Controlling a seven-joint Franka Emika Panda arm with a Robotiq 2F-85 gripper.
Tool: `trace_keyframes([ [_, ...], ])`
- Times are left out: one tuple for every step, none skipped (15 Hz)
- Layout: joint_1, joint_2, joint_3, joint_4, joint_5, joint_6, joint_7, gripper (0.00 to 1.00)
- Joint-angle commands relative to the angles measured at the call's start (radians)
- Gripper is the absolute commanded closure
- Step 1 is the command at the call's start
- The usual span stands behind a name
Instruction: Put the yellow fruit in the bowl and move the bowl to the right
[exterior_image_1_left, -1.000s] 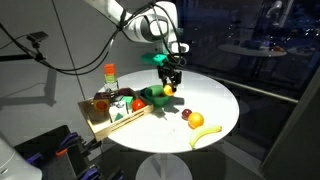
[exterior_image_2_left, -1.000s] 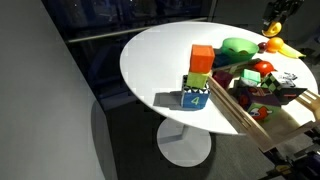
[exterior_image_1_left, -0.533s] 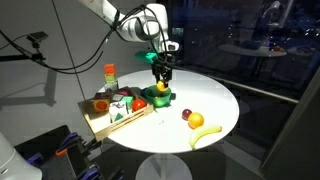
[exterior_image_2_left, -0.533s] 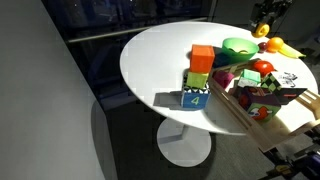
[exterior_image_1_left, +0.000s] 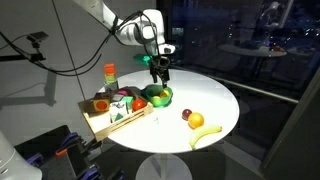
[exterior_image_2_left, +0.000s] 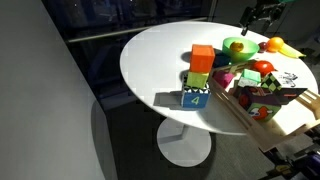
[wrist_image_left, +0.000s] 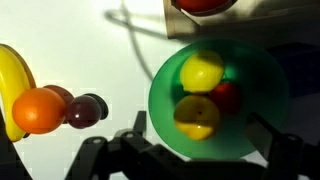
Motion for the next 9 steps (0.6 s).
trace_keyframes([
  [0.003, 0.006, -0.02, 0.022, -0.03, -0.028, 0.045, 0.0],
  [0.0, 0.008, -0.027, 0.026, -0.032, -0.038, 0.047, 0.0],
  [-0.002, 0.01, -0.034, 0.03, -0.036, -0.051, 0.051, 0.0],
  [-0.004, 0.013, -0.041, 0.033, -0.041, -0.064, 0.056, 0.0],
  [-0.006, 0.017, -0.048, 0.036, -0.046, -0.076, 0.058, 0.0],
  [-0.008, 0.021, -0.053, 0.037, -0.051, -0.085, 0.057, 0.0],
  [-0.01, 0.026, -0.058, 0.038, -0.056, -0.087, 0.053, 0.0],
  [-0.012, 0.031, -0.061, 0.038, -0.058, -0.089, 0.05, 0.0],
  [-0.013, 0.039, -0.062, 0.04, -0.058, -0.085, 0.047, 0.0],
])
